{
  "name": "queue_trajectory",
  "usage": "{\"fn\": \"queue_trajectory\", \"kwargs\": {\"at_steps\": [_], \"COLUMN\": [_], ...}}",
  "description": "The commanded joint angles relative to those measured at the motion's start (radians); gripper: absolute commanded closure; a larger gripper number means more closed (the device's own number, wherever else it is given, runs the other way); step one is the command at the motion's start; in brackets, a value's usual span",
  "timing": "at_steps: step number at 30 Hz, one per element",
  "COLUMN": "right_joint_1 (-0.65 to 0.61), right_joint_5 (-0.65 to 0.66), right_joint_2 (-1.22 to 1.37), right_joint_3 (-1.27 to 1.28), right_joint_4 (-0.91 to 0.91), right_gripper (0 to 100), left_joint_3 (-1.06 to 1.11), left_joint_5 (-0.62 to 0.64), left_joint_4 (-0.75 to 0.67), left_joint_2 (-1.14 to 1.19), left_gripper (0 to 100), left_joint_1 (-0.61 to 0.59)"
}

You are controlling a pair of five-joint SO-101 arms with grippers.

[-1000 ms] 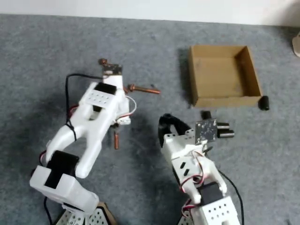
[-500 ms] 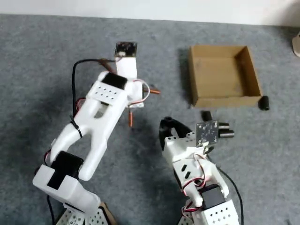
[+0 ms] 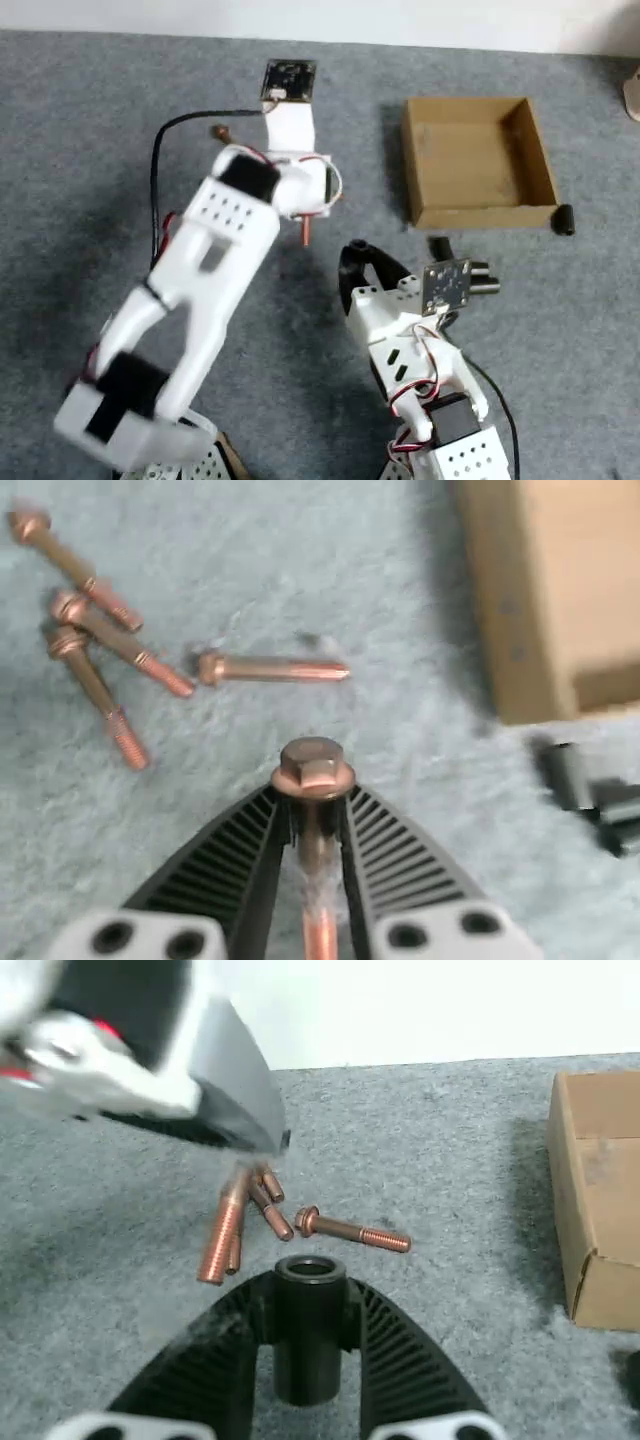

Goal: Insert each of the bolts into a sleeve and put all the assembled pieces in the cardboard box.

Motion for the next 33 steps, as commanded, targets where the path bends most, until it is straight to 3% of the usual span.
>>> {"fn": "queue_trajectory", "kwargs": {"at_steps": [1, 7, 17, 20, 29, 33], "right_joint_1": [-0.01, -0.001, -0.008, -0.015, -0.059, -0.059], "right_joint_5": [0.015, 0.026, 0.126, 0.167, 0.167, 0.166], "right_joint_2": [-0.001, -0.001, -0.002, -0.004, -0.013, -0.013], "right_joint_3": [0.139, 0.137, 0.137, 0.137, 0.137, 0.137], "right_joint_4": [-0.035, -0.036, 0.047, 0.054, -0.036, -0.036], "right_gripper": [99.5, 99.5, 99.5, 99.5, 99.5, 99.5], "left_joint_3": [0.16, 0.524, 0.71, 0.757, 0.967, 0.987], "left_joint_5": [0.003, 0.003, 0.003, -0.055, -0.087, -0.087], "left_joint_4": [-0.166, -0.6, -0.634, -0.637, -0.902, -0.936], "left_joint_2": [-0.213, -0.407, -0.802, -0.883, -0.912, -0.912], "left_gripper": [100, 100, 100, 100, 100, 100], "left_joint_1": [0.025, 0.045, 0.116, 0.153, 0.263, 0.254]}}
